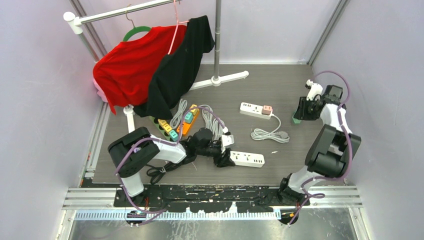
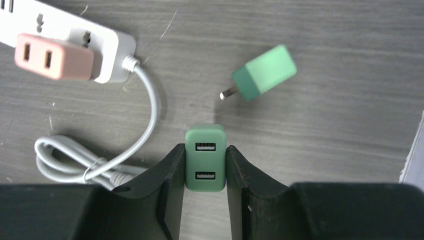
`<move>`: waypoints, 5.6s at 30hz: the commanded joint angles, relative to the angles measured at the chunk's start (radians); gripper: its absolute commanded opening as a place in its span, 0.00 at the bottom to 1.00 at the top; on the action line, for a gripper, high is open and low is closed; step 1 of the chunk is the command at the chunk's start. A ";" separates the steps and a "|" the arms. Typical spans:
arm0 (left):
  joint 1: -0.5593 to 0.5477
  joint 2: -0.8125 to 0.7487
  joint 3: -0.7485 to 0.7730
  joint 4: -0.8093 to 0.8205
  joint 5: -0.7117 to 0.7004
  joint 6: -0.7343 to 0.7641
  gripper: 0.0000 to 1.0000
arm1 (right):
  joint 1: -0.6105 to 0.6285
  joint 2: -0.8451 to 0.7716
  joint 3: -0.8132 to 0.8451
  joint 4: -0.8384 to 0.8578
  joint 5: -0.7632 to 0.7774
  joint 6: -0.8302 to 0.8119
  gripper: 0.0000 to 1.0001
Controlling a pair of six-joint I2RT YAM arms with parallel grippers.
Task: Pull the plug off the socket
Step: Place the plug at the center of the board, then place the socket at the center of the board.
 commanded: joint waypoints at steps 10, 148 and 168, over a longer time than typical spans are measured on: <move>0.009 -0.069 0.020 0.031 -0.010 0.012 0.00 | -0.020 0.126 0.113 0.010 -0.040 -0.030 0.31; -0.029 -0.597 0.115 -0.318 -0.399 0.113 0.96 | 0.547 -0.321 0.259 -0.371 -0.417 -0.377 0.01; -0.021 -0.584 0.036 -0.278 -0.439 0.066 0.96 | 0.354 -0.013 0.607 -0.048 -0.084 -0.111 0.01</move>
